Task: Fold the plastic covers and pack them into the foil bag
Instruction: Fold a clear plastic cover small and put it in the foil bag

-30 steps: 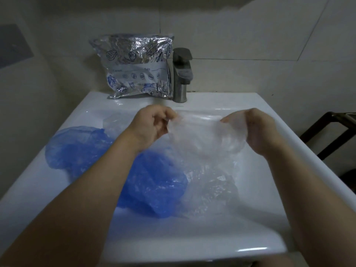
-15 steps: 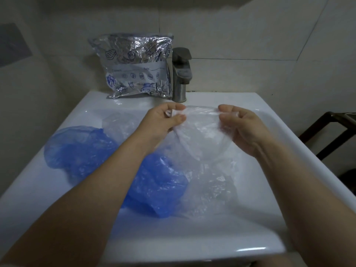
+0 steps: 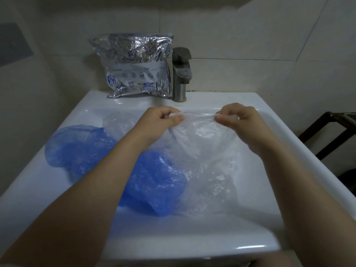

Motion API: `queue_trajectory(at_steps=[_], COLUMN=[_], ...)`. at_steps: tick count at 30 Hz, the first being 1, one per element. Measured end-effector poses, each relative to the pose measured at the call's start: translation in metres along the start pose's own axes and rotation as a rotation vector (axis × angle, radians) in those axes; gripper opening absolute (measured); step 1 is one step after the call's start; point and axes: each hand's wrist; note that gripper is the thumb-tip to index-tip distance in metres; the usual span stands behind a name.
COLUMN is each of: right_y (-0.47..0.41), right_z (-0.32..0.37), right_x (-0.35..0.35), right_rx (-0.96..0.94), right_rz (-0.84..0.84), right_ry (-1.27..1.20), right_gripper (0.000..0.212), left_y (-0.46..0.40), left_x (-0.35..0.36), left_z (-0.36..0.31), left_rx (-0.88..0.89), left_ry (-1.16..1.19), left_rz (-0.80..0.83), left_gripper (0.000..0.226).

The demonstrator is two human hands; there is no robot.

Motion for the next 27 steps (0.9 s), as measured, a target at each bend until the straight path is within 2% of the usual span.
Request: queue_trajectory(at_steps=[4, 8, 12, 16, 20, 24, 27], right_y=[0.001, -0.002, -0.002, 0.001, 0.004, 0.004, 0.005], right_z=[-0.001, -0.003, 0.000, 0.003, 0.008, 0.011, 0.011], right_x=[-0.008, -0.010, 0.001, 0.016, 0.015, 0.010, 0.015], right_rx=[0.107, 0.105, 0.053, 0.117, 0.059, -0.003, -0.004], right_rz=[0.137, 0.104, -0.004, -0.059, 0.030, -0.012, 0.012], right_ry=[-0.349, -0.480, -0.272, -0.199, -0.080, -0.005, 0.024], right_gripper=[0.018, 0.030, 0.044, 0.033, 0.007, 0.017, 0.018], left_y=[0.000, 0.003, 0.003, 0.004, 0.005, 0.006, 0.005], left_x=[-0.002, -0.004, 0.005, 0.019, 0.017, 0.009, 0.004], left_z=[-0.002, -0.007, -0.009, -0.007, -0.008, -0.014, -0.012], left_rx=[-0.010, 0.018, -0.014, -0.101, -0.084, -0.050, -0.004], left_ry=[0.243, 0.359, 0.205, 0.175, 0.195, 0.113, -0.040], left_rz=[0.134, 0.244, 0.124, -0.064, -0.033, 0.057, 0.001], left_gripper=[0.023, 0.038, 0.045, 0.024, 0.025, 0.029, 0.029])
Point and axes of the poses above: each hand's wrist, its own y-axis away from the middle knuckle, its own x-axis out of the palm, z = x × y, and after that the axes turned 4 degrees about -x, right-handed
